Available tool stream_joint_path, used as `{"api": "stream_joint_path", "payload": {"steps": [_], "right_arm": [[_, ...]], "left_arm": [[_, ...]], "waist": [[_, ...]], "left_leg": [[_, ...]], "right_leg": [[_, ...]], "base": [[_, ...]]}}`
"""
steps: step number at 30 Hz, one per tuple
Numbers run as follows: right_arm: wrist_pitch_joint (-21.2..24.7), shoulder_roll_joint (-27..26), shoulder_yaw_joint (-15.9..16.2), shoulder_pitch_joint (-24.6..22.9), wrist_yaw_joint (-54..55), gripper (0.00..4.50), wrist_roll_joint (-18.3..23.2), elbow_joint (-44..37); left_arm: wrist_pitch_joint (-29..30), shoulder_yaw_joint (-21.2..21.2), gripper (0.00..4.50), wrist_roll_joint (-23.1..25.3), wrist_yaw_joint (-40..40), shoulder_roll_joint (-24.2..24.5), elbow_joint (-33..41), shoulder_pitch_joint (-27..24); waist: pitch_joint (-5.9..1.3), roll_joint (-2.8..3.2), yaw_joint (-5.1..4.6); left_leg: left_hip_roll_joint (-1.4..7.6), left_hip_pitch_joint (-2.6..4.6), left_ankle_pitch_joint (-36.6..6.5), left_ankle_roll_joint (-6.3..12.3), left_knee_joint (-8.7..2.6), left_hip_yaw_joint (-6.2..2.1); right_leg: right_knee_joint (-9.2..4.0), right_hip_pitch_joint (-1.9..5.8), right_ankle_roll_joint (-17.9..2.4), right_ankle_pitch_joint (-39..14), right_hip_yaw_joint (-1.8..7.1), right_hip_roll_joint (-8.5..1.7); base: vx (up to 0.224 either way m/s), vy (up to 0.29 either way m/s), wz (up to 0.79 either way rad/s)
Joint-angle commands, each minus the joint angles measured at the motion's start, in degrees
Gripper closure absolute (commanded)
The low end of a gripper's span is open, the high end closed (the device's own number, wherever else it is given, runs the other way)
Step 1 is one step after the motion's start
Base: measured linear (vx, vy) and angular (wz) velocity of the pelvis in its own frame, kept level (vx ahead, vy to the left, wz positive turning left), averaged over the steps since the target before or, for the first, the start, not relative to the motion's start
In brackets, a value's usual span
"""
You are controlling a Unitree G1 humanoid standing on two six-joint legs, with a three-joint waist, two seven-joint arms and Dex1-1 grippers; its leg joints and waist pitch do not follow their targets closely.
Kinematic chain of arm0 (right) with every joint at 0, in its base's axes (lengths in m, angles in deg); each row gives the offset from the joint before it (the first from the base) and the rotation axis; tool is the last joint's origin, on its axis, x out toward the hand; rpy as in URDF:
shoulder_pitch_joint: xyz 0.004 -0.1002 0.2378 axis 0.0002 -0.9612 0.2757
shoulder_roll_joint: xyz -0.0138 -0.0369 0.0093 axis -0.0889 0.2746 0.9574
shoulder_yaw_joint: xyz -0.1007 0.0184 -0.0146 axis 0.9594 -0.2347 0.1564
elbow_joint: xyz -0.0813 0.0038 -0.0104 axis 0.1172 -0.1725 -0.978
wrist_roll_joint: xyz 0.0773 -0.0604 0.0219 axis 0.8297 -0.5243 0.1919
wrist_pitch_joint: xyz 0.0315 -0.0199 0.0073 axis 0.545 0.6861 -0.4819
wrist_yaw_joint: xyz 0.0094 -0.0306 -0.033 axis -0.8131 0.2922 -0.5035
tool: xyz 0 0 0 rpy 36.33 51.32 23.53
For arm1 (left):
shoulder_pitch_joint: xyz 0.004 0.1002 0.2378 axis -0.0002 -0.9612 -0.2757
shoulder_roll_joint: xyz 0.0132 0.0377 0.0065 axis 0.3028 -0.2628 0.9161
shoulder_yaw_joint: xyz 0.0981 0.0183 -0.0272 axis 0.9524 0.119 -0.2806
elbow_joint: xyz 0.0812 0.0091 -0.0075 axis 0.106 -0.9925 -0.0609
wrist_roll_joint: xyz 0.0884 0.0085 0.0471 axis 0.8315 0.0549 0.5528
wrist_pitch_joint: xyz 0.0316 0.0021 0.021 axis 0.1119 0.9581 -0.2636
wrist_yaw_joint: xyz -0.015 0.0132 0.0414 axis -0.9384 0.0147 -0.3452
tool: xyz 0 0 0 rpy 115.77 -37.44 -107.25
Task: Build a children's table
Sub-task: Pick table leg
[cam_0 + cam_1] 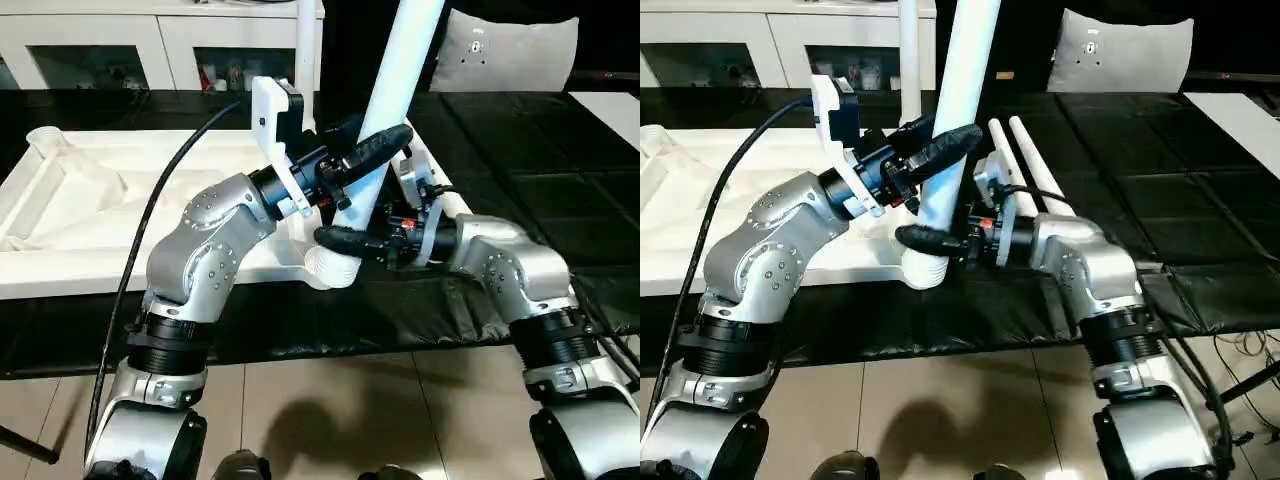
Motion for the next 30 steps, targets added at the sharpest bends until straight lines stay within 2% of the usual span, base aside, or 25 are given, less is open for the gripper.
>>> {"api": "stream_joint_path", "payload": {"steps": [1,8,9,12,15,17,18,22,23,30], "right_arm": [[-0.7,0.0,0.1,-0.2,1.2,0.81,-0.8,0.0],[-0.4,-0.4,-0.7,-0.2,0.9,0.78,-0.2,0.4],[-0.2,-0.3,-0.6,-0.2,0.7,1.08,-0.2,0.4],[-0.3,-0.5,-0.4,-0.5,1.0,1.19,-0.5,0.7],[-0.4,-0.8,-0.3,-0.4,1.3,1.58,-0.7,1.4],[-0.5,-0.9,-0.3,-0.4,1.4,1.67,-0.8,1.6],[-0.6,-1.2,-0.3,-0.3,1.5,1.91,-1.0,2.2],[-0.3,-1.7,-0.6,-0.2,1.9,2.11,-0.7,3.0],[-0.2,-1.8,-0.7,-0.2,2.0,2.34,-0.7,3.2],[-0.5,-2.3,-0.4,-0.4,2.3,2.52,-1.3,3.9]], "left_arm": [[-0.8,-0.2,2.73,0.4,0.2,-0.1,0.7,0.7],[-0.7,-0.1,2.73,0.5,0.1,0.0,0.6,0.7],[-0.7,-0.1,2.73,0.5,0.1,0.0,0.6,0.7],[-0.6,-0.1,2.73,0.4,0.1,-0.1,0.7,0.8],[-0.5,0.0,2.73,0.4,0.0,0.0,0.8,0.7],[-0.5,0.0,2.73,0.4,-0.1,0.0,0.9,0.7],[-0.5,0.1,2.73,0.4,-0.2,0.0,0.9,0.7],[-0.4,0.1,2.73,0.3,-0.3,0.0,0.9,0.8],[-0.4,0.1,2.74,0.3,-0.3,0.0,0.9,0.8],[-0.2,0.2,2.74,0.4,-0.4,0.1,1.1,0.8]], "waist": [[-5.23,-0.75,0.12],[-5.25,-0.65,0.09],[-5.26,-0.62,0.1],[-5.26,-0.58,0.15],[-5.25,-0.56,0.09],[-5.28,-0.58,0.06],[-5.25,-0.52,0.08],[-5.27,-0.51,0.05],[-5.25,-0.59,0.03],[-5.24,-0.5,0.1]], "left_leg": [[1.84,1.3,-9.3,0.53,-3.71,-0.36],[1.85,1.28,-9.5,0.59,-3.7,-0.36],[1.87,1.33,-9.6,0.55,-3.71,-0.37],[1.85,1.3,-9.6,0.55,-3.71,-0.37],[1.85,1.33,-9.9,0.46,-3.72,-0.37],[1.86,1.31,-9.8,0.45,-3.72,-0.37],[1.87,1.33,-9.7,0.47,-3.74,-0.4],[1.86,1.32,-9.9,0.49,-3.74,-0.39],[1.84,1.33,-10.0,0.44,-3.76,-0.37],[1.87,1.35,-10.0,0.35,-3.77,-0.39]], "right_leg": [[-4.62,3.05,-11.8,-10.7,1.62,-3.64],[-4.61,3.1,-12.0,-10.3,1.63,-3.66],[-4.62,3.08,-12.0,-10.4,1.63,-3.66],[-4.58,3.12,-12.1,-10.1,1.63,-3.67],[-4.62,3.05,-12.1,-10.4,1.61,-3.64],[-4.58,3.11,-12.2,-10.1,1.62,-3.65],[-4.56,3.1,-12.2,-10.0,1.62,-3.66],[-4.58,3.08,-12.4,-10.1,1.62,-3.69],[-4.6,3.09,-12.3,-10.3,1.61,-3.65],[-4.59,3.09,-12.2,-10.1,1.63,-3.7]], "base": [[0.0,0.0,0.0],[0.0,0.0,0.0],[0.0,0.0,0.0],[0.0,0.0,0.0],[0.0,0.0,0.0],[0.0,0.0,0.0],[0.0,0.0,0.0],[0.0,0.0,0.0],[0.0,0.0,0.0],[0.0,0.0,0.0]]}}
